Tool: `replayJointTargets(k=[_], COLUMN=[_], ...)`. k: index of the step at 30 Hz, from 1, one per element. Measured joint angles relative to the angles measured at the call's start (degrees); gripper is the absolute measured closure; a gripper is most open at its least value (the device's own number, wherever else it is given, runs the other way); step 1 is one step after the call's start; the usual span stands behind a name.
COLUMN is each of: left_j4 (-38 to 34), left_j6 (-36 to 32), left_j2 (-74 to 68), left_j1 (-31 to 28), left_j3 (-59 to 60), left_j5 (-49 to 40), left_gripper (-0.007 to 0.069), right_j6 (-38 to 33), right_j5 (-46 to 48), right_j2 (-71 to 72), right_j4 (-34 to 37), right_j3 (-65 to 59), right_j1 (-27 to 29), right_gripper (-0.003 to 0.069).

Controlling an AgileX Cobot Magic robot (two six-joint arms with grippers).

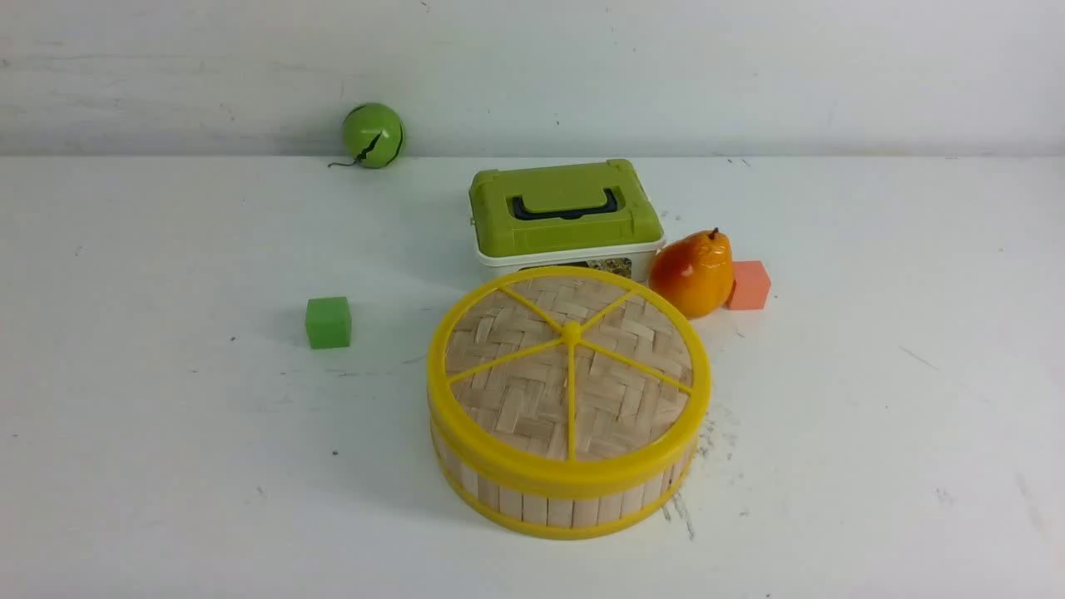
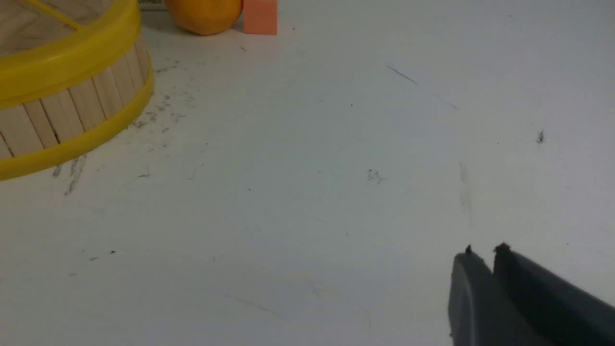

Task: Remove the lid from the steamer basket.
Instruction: Use the right arm to lift the lid of the steamer

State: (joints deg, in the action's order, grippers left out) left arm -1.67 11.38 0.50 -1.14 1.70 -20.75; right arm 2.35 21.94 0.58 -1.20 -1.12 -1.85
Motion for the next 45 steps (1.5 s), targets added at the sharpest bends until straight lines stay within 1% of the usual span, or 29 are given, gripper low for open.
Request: replayJointTargets(k=[41,42,44,45], left_j4=[0.00,0.00,0.00,0.00], left_j6=[0.00,0.00,0.00,0.00], left_j2=[0.00,0.00,0.00,0.00], left_j1=[0.00,0.00,0.00,0.00], left_j3=[0.00,0.00,0.00,0.00], left_j5=[0.00,0.00,0.00,0.00], left_gripper=[0.0385,0.0385,0.0385,0.0385], right_j6=[0.13,0.67,4.11,4.63], right_j5=[0.01,0.01,-0.05,-0.05], right_j2=[0.00,0.00,0.00,0.00], right_j4=[-0.32,0.41,5.05,6.47], right_j3=[0.00,0.00,0.00,0.00], right_j1=[0.00,0.00,0.00,0.00], right_gripper=[0.0564,0.0563,0.0559,0.0558])
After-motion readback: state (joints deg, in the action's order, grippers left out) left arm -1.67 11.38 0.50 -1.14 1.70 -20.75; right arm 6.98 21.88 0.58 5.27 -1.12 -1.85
